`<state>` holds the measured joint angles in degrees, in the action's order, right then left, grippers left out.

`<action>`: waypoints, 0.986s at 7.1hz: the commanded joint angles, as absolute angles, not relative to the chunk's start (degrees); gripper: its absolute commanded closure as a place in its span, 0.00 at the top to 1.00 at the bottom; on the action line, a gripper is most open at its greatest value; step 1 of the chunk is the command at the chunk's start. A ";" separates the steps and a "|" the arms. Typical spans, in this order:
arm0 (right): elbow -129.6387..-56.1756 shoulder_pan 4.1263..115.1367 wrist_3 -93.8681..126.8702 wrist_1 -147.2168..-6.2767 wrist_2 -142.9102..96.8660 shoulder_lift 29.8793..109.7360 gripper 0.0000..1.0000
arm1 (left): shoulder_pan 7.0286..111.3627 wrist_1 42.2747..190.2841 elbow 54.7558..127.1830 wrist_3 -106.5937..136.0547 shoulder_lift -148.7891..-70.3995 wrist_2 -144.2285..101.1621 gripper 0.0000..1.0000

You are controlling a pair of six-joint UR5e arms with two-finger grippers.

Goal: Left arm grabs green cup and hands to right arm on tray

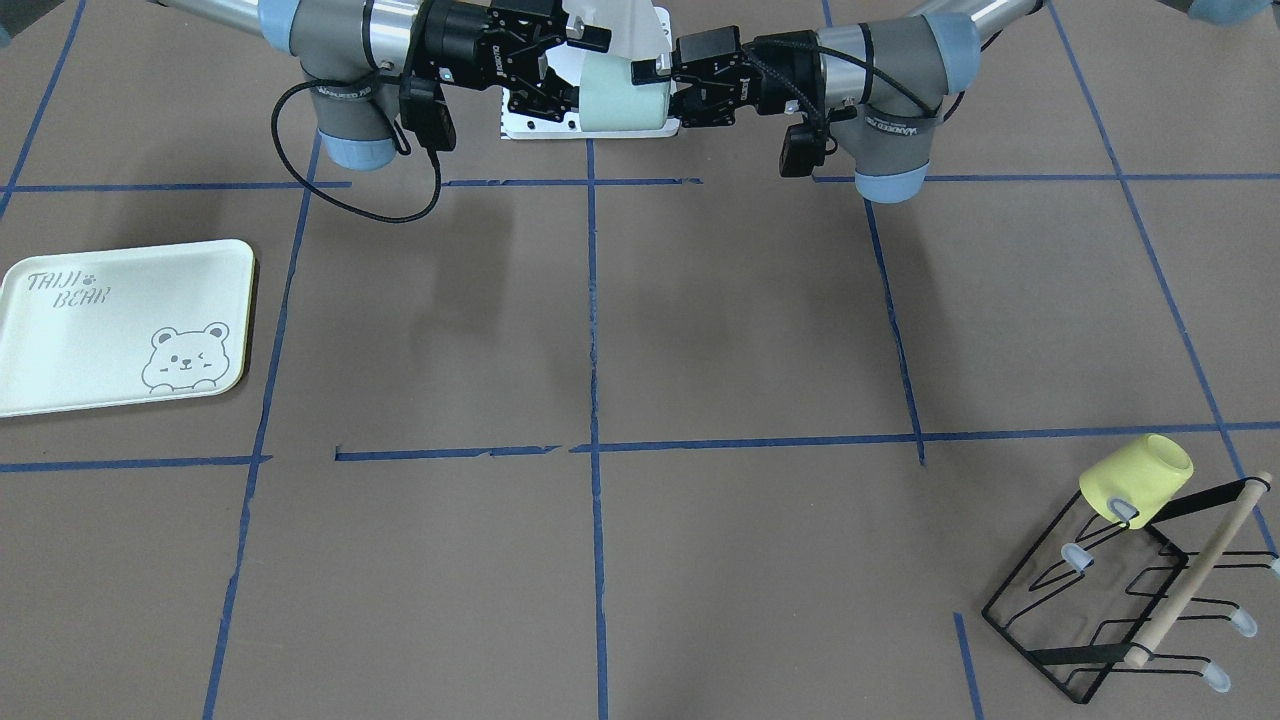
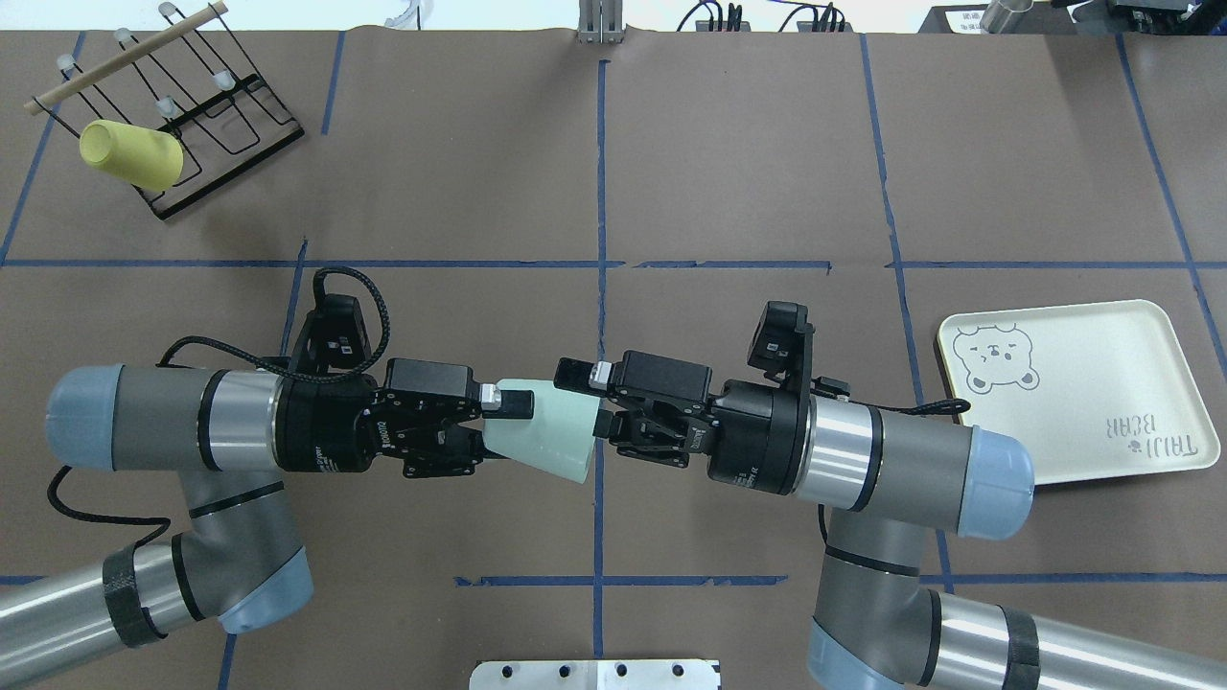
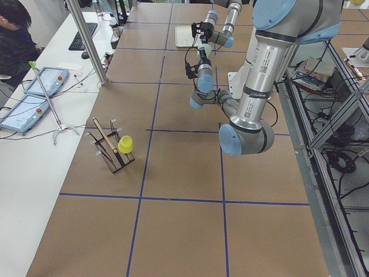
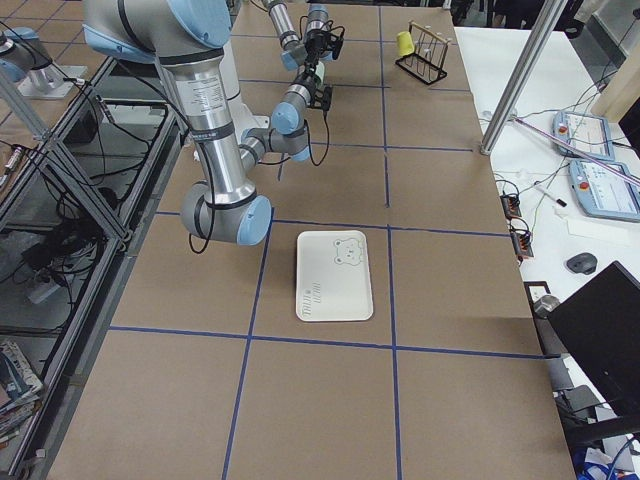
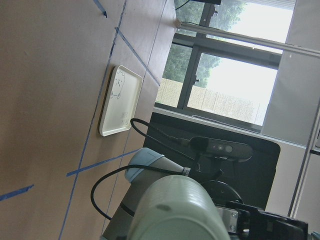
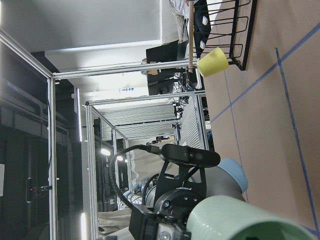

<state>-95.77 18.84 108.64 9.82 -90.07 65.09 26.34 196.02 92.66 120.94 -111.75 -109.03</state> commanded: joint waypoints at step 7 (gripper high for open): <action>-95.71 18.90 108.54 9.84 -90.09 65.22 0.34 | 26.28 196.00 92.81 121.03 -111.80 -108.98 0.23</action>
